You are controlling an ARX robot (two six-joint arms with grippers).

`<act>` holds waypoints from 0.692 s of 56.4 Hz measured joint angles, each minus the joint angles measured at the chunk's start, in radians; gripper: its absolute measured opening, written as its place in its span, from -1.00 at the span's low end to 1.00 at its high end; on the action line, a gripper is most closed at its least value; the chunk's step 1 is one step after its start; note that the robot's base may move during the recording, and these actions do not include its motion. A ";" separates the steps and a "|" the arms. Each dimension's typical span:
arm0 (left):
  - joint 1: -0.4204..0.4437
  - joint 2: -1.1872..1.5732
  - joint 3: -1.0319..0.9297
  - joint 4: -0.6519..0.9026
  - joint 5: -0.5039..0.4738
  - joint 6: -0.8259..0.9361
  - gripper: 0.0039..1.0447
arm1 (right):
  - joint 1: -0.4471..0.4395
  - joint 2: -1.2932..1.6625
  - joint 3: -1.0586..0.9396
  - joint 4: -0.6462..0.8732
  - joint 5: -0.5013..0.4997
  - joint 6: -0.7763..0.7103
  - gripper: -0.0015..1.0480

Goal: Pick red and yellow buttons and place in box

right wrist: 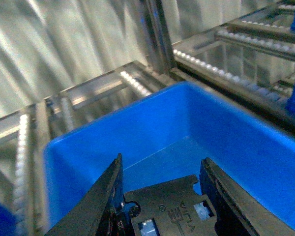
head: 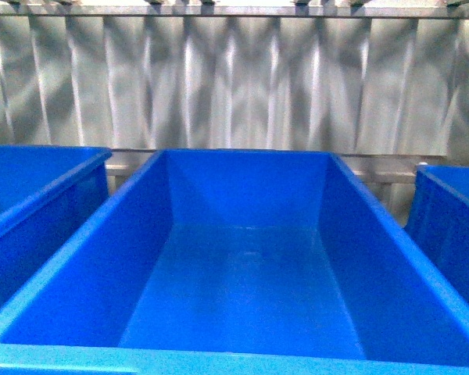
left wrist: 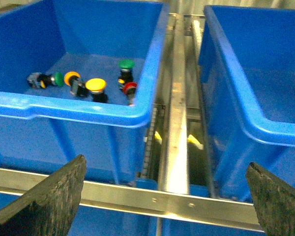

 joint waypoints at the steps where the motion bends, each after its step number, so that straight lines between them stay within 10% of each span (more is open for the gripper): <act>1: 0.000 0.000 0.000 0.000 0.003 0.000 0.85 | -0.008 0.018 0.024 -0.027 -0.012 -0.010 -0.23; 39: 0.002 0.000 0.000 0.000 0.001 0.000 0.85 | -0.070 0.617 0.509 -0.481 -0.018 -0.296 -0.24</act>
